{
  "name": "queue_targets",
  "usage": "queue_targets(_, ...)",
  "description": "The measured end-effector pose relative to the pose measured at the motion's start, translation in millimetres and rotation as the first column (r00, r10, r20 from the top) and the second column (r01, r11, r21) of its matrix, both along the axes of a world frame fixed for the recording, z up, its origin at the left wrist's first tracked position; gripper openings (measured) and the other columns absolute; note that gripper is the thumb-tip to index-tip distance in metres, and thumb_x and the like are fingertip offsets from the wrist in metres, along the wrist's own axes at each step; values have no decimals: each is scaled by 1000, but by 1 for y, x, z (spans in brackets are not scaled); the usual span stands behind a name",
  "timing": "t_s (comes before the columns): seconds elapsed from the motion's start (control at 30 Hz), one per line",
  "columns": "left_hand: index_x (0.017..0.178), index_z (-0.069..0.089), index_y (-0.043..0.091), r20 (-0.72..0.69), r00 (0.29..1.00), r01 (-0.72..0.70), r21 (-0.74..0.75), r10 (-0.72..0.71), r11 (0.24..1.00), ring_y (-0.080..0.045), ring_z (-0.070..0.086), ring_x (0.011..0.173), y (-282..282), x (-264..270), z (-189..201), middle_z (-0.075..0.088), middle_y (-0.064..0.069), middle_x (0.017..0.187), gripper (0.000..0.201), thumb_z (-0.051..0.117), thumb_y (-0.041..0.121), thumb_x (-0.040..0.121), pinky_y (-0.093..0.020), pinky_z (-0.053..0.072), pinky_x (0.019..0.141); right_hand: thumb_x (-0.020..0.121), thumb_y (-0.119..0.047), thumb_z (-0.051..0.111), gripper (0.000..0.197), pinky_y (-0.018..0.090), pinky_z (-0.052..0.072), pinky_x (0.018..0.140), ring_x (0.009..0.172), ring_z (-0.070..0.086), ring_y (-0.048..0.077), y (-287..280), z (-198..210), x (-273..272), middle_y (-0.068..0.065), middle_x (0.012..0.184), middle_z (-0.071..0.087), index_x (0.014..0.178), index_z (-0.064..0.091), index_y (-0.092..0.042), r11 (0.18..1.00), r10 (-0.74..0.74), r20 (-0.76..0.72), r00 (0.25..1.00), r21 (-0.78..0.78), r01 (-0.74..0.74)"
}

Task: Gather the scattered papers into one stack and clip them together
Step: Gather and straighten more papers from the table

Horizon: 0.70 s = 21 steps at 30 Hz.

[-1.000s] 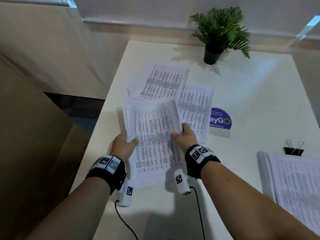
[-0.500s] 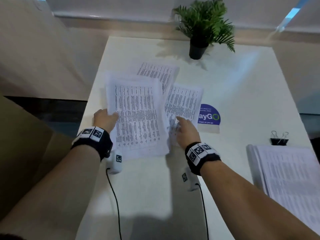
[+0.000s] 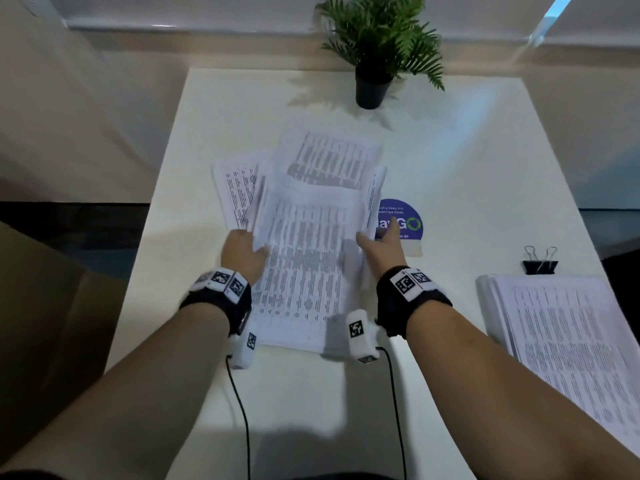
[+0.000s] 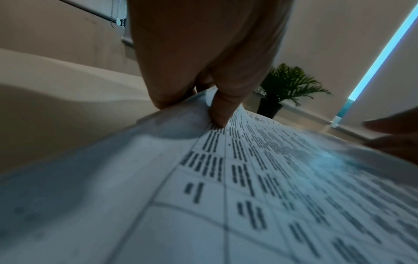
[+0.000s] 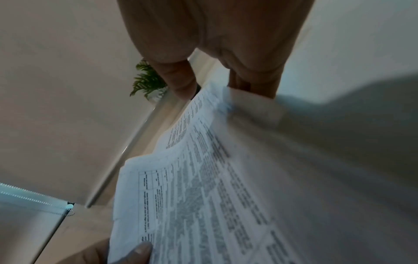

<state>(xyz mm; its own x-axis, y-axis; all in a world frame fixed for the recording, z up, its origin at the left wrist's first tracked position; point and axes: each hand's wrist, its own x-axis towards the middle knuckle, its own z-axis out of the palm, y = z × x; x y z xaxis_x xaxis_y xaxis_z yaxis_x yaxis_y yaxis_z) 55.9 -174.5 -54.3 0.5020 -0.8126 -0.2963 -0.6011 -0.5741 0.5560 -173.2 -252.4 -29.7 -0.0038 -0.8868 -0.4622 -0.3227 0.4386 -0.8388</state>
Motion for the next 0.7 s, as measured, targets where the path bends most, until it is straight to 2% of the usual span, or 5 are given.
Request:
queue_targets(0.13, 116, 59, -8, -27, 1000, 16, 45, -15, 999, -34, 58, 102, 21, -29, 5, 54, -23, 122, 40, 58, 26, 95, -31, 42, 82, 80, 1, 55, 57, 47, 54, 89, 104, 61, 34, 10, 0, 6, 13, 115, 60, 131, 38, -14, 981, 194, -87, 977, 39, -192)
queue_targets(0.23, 119, 59, 3, -106, 990, -97, -38, 92, 995, -30, 58, 101, 30, -29, 11, 57, -16, 116, 34, 54, 28, 96, -32, 45, 86, 78, 5, 55, 43, 40, 55, 82, 95, 61, 28, 17, 1, 1, 6, 102, 59, 117, 45, -12, 968, 241, -135, 961, -34, -248)
queue_targets(0.33, 134, 54, 8, -3, 974, -225, -94, 225, 970, -37, 51, 125, 31, 0, 8, 51, -18, 139, 39, 48, 21, 98, -43, 40, 107, 76, 6, 58, 39, 41, 57, 82, 92, 65, 27, 20, 7, -13, 8, 102, 66, 107, 52, -17, 954, 289, -64, 955, -66, -293)
queue_targets(0.5, 152, 28, 22, 207, 977, -98, 219, 52, 971, -40, 21, 142, 31, 17, 1, 17, -7, 162, 69, 58, 34, 91, -53, 23, 116, 80, -2, 60, 41, 41, 52, 91, 100, 63, 30, 29, 3, -37, 14, 111, 65, 119, 53, -13, 918, 396, -145, 907, 63, -391)
queue_targets(0.7, 151, 29, 30, 251, 958, 74, 253, -139, 965, -37, 24, 141, 40, -5, 2, 19, -1, 162, 72, 58, 23, 86, -53, 27, 113, 88, -13, 55, 29, 33, 49, 79, 94, 59, 29, 34, 2, -44, 15, 104, 59, 115, 47, -5, 915, 402, -236, 885, 77, -396)
